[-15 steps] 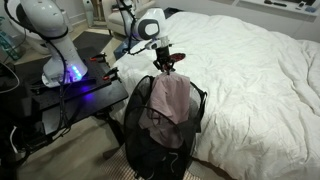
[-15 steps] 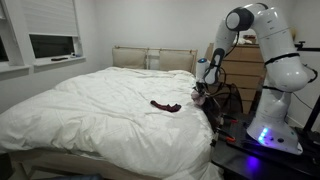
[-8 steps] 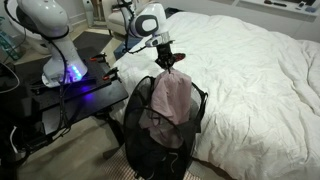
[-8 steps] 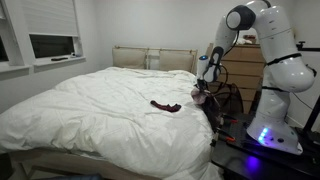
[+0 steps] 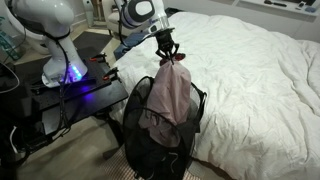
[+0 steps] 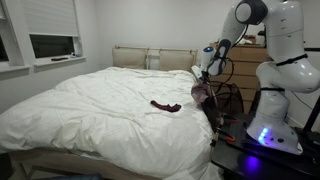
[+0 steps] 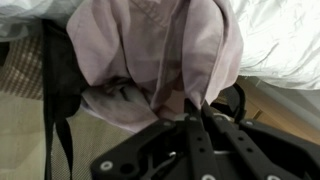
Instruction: Place the pink clothing inside the black bag
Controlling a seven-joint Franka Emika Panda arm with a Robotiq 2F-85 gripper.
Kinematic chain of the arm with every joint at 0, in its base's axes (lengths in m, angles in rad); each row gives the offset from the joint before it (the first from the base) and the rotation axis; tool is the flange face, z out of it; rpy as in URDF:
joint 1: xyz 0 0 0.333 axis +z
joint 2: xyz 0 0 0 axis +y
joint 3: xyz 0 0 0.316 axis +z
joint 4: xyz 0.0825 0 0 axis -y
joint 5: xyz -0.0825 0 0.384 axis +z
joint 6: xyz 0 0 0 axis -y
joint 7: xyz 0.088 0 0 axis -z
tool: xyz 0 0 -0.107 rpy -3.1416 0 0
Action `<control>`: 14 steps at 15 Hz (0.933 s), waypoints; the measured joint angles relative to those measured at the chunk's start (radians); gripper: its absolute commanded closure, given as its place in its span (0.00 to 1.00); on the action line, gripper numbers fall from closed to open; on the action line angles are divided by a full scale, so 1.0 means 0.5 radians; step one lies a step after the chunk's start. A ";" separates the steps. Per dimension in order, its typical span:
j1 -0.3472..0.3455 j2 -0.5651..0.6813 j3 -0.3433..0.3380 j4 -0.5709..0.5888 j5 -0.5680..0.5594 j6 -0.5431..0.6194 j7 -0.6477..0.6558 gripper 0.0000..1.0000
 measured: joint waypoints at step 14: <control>2.134 0.049 -2.208 -0.288 0.599 -0.406 -0.511 0.98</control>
